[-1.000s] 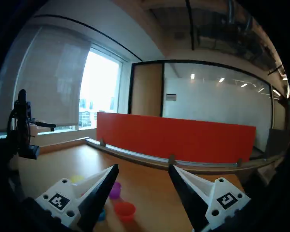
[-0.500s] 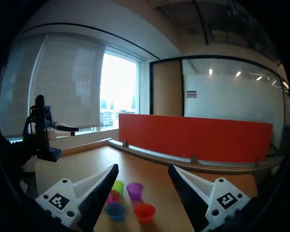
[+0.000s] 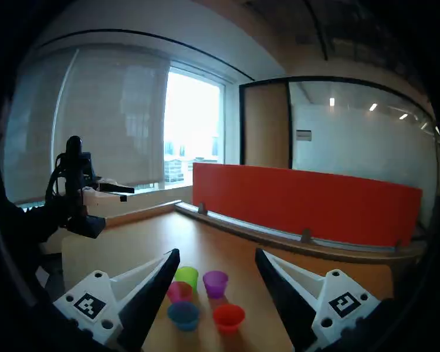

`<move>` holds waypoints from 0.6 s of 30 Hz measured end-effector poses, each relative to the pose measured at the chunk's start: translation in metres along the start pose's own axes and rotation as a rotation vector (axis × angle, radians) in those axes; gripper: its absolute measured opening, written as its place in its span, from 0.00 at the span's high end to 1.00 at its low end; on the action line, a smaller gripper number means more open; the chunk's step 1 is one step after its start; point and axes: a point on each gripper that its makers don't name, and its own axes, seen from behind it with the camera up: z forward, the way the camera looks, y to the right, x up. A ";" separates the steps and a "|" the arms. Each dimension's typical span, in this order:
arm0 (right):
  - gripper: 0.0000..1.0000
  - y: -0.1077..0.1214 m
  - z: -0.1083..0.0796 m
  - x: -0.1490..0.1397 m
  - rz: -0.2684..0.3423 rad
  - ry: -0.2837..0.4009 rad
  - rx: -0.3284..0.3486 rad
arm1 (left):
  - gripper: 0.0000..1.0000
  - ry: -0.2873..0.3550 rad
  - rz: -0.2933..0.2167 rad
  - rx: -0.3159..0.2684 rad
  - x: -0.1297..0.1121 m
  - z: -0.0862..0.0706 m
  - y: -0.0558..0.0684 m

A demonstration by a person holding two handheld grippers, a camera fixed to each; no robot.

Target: Pour water

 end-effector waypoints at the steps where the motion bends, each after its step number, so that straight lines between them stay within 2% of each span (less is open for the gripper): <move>1: 0.01 -0.001 0.001 -0.001 -0.002 -0.006 0.005 | 0.15 -0.003 -0.002 -0.005 0.000 0.001 0.000; 5: 0.01 -0.006 0.005 -0.006 -0.025 -0.036 0.023 | 0.15 -0.021 -0.005 -0.022 -0.004 0.004 -0.003; 11: 0.01 -0.013 0.011 -0.018 -0.092 -0.092 0.047 | 0.15 -0.070 0.009 -0.049 -0.018 0.010 -0.007; 18: 0.00 -0.024 0.019 -0.039 -0.146 -0.163 0.091 | 0.15 -0.137 0.045 -0.109 -0.039 0.019 -0.003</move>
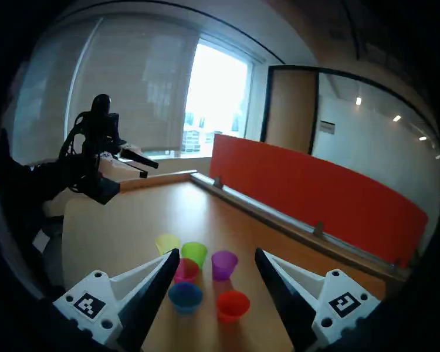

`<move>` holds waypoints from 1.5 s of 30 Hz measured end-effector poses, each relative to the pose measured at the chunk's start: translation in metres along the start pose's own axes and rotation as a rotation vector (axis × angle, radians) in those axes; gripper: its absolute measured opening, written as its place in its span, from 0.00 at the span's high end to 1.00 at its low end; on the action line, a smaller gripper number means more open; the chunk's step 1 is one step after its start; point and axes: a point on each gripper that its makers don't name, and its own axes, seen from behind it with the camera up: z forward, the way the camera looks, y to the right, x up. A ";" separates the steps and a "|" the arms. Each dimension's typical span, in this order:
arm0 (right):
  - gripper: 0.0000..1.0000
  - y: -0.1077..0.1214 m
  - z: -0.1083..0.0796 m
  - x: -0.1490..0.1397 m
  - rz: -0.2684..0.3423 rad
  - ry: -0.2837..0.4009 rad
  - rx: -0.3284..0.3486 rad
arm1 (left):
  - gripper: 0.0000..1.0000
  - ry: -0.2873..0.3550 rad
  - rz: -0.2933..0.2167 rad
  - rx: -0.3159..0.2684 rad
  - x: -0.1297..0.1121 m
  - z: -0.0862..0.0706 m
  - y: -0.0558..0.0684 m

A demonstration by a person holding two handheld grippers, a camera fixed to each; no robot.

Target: Pour water

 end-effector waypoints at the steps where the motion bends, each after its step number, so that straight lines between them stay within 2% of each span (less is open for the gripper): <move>1: 0.00 -0.001 0.002 -0.002 -0.005 -0.009 0.006 | 0.15 -0.012 0.008 -0.009 -0.003 0.002 0.001; 5: 0.00 -0.006 0.009 -0.009 -0.016 -0.038 0.029 | 0.15 -0.060 0.041 -0.042 -0.016 0.012 0.005; 11: 0.00 -0.012 0.018 -0.018 -0.037 -0.076 0.064 | 0.15 -0.102 0.064 -0.091 -0.025 0.029 0.013; 17: 0.00 -0.015 0.026 -0.030 -0.065 -0.110 0.075 | 0.15 -0.147 0.106 -0.115 -0.032 0.042 0.015; 20: 0.00 -0.018 0.030 -0.038 -0.073 -0.123 0.088 | 0.14 -0.172 0.111 -0.133 -0.039 0.046 0.017; 32: 0.00 -0.025 0.044 -0.066 -0.062 -0.177 0.125 | 0.14 -0.280 0.149 -0.224 -0.076 0.063 0.027; 45: 0.00 -0.034 0.057 -0.103 -0.059 -0.241 0.164 | 0.15 -0.354 0.174 -0.286 -0.104 0.081 0.026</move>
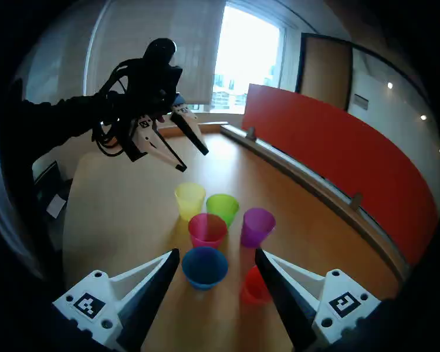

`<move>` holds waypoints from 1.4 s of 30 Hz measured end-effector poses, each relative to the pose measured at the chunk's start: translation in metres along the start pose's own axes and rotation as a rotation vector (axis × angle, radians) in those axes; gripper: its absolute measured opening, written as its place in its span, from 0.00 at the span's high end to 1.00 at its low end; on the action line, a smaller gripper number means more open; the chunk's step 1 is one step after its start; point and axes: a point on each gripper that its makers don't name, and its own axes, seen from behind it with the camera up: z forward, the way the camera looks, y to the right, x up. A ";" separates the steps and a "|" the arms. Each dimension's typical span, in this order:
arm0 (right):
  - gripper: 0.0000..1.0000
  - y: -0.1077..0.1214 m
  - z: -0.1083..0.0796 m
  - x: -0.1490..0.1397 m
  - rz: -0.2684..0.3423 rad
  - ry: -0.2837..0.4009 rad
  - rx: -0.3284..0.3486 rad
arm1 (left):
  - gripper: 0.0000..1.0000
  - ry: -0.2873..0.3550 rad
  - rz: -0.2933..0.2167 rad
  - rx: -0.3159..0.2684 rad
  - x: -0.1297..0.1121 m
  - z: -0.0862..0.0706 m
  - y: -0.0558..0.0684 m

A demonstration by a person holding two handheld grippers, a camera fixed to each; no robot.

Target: Pour water

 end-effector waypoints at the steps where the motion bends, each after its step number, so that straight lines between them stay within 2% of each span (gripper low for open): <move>1: 0.00 0.000 0.001 -0.002 0.001 -0.003 0.002 | 0.15 -0.006 0.002 -0.004 -0.001 0.002 0.000; 20: 0.00 -0.008 0.028 -0.040 0.008 -0.051 0.040 | 0.15 -0.112 0.032 -0.067 -0.022 0.038 -0.003; 32: 0.00 -0.012 0.041 -0.055 0.008 -0.056 0.050 | 0.14 -0.188 0.064 -0.109 -0.033 0.053 0.005; 42: 0.00 -0.015 0.052 -0.065 0.004 -0.062 0.062 | 0.15 -0.235 0.090 -0.116 -0.041 0.068 0.007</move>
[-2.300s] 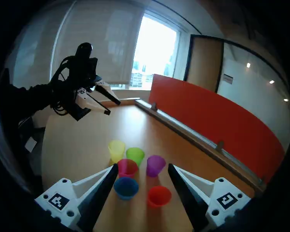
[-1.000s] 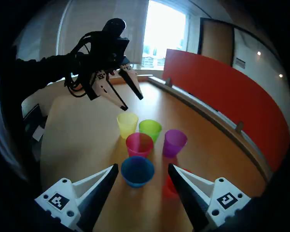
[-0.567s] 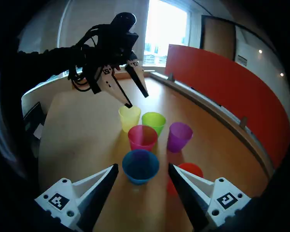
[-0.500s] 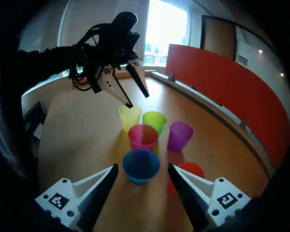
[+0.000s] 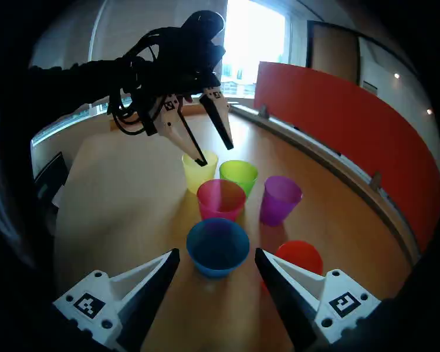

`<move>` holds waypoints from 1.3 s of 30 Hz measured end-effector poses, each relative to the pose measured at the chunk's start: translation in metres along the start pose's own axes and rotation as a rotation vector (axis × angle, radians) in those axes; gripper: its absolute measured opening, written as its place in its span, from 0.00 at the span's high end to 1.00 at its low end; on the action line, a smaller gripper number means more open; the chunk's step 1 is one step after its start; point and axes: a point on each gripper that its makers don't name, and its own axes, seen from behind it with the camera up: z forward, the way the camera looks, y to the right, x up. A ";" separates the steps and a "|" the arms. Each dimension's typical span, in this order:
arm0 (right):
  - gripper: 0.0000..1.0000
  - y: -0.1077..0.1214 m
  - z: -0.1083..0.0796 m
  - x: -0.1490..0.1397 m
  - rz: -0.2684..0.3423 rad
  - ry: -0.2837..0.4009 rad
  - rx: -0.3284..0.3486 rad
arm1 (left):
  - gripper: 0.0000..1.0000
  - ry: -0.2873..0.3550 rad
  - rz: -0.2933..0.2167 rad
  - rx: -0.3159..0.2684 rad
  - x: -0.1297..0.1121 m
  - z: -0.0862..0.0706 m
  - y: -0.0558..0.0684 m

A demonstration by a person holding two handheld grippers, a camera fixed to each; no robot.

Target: Pour water

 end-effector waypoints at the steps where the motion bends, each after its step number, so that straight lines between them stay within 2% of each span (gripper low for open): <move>1: 0.00 0.000 0.001 -0.001 -0.003 -0.001 0.000 | 0.15 -0.003 0.001 0.000 0.000 0.001 0.000; 11: 0.00 0.001 0.007 -0.007 -0.010 -0.005 0.005 | 0.15 -0.047 0.012 -0.001 -0.002 0.009 -0.001; 24: 0.00 0.003 0.009 -0.010 0.001 0.000 0.014 | 0.15 -0.097 0.011 0.006 -0.005 0.020 -0.007; 30: 0.00 0.003 0.009 -0.011 0.004 -0.002 0.018 | 0.15 -0.103 0.009 0.021 -0.007 0.025 -0.013; 39: 0.00 0.002 0.011 -0.013 0.007 -0.004 0.021 | 0.14 -0.109 0.001 0.016 -0.009 0.031 -0.014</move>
